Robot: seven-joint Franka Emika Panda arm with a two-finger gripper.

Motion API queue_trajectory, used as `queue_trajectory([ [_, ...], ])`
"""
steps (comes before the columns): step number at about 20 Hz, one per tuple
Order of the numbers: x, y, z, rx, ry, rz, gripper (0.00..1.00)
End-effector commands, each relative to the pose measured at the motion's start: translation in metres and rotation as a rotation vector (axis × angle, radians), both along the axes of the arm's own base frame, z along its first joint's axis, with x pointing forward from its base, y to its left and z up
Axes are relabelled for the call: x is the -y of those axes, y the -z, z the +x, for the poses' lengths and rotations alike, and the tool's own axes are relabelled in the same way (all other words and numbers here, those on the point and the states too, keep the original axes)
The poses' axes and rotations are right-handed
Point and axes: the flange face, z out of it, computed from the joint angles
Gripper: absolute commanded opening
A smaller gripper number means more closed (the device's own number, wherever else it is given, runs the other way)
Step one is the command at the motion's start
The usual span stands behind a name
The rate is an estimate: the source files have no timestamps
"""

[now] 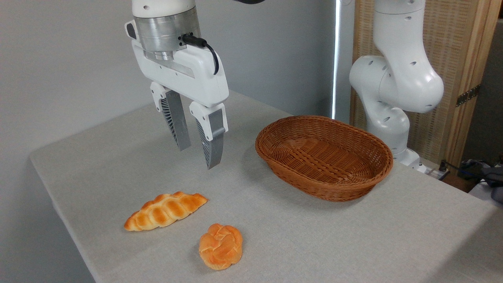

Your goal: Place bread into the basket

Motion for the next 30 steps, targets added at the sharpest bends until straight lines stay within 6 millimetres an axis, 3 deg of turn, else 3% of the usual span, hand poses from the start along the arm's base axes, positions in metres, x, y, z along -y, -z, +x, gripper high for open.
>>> queue_trajectory([
  [1, 0.002, -0.01, -0.005, 0.012, -0.004, -0.009, 1.0],
  [17, 0.005, -0.006, -0.006, 0.0, 0.0, -0.009, 1.0],
  [20, 0.009, 0.003, -0.011, -0.005, 0.009, -0.013, 1.0],
  [25, 0.042, 0.011, -0.014, 0.096, 0.03, -0.099, 1.0],
  [30, 0.092, 0.052, -0.017, 0.179, 0.092, -0.12, 1.0],
])
